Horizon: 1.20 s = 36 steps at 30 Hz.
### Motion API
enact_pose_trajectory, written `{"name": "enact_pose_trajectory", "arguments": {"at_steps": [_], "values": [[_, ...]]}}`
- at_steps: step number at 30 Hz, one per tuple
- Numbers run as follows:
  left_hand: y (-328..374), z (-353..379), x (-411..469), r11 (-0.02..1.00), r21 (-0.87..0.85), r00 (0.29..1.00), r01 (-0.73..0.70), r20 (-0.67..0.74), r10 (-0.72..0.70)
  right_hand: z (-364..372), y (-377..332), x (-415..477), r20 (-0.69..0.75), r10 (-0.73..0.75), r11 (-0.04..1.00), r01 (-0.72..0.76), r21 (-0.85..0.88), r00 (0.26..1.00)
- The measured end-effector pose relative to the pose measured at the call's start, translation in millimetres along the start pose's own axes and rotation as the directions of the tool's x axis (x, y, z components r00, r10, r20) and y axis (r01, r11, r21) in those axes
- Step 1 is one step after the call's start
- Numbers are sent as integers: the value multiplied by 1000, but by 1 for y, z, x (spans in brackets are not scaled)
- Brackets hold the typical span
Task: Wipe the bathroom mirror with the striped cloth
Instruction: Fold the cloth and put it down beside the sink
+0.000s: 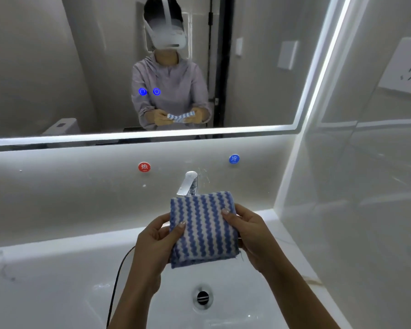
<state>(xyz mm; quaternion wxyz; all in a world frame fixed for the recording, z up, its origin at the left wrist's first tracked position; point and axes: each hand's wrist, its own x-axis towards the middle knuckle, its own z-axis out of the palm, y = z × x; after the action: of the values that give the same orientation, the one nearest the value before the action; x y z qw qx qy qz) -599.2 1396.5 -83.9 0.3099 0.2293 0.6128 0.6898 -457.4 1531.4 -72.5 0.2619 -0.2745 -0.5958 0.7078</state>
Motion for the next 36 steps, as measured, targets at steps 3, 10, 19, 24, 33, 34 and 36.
{"name": "enact_pose_trajectory", "arguments": {"at_steps": [3, 10, 19, 24, 33, 34, 36], "values": [[-3, 1, 6, 1000, 13, 999, 13, 45, -14, -3, 7, -2, -49, 0, 1000, -1, -13, 999], [-13, 22, 16, 998, 18, 992, 58, 112, -60, -27, 12, 3, -129, 22, 999, -27, -42, 991], [-41, 99, 37, 996, -20, 993, 86, 79, -84, -105, 14, 26, -168, 79, 994, -90, -59, 983], [-68, 161, 52, 991, -21, 991, 135, 29, -134, -165, 18, 45, -188, 117, 989, -132, -70, 975], [-96, 216, 82, 985, -12, 984, 172, -52, -172, -221, 30, 84, -219, 154, 977, -181, -110, 963], [-99, 219, 88, 984, -3, 983, 176, -56, -176, -224, 32, 89, -227, 156, 976, -185, -113, 961], [-108, 224, 101, 982, 24, 980, 189, -60, -188, -230, 38, 100, -253, 156, 975, -190, -114, 955]]}}
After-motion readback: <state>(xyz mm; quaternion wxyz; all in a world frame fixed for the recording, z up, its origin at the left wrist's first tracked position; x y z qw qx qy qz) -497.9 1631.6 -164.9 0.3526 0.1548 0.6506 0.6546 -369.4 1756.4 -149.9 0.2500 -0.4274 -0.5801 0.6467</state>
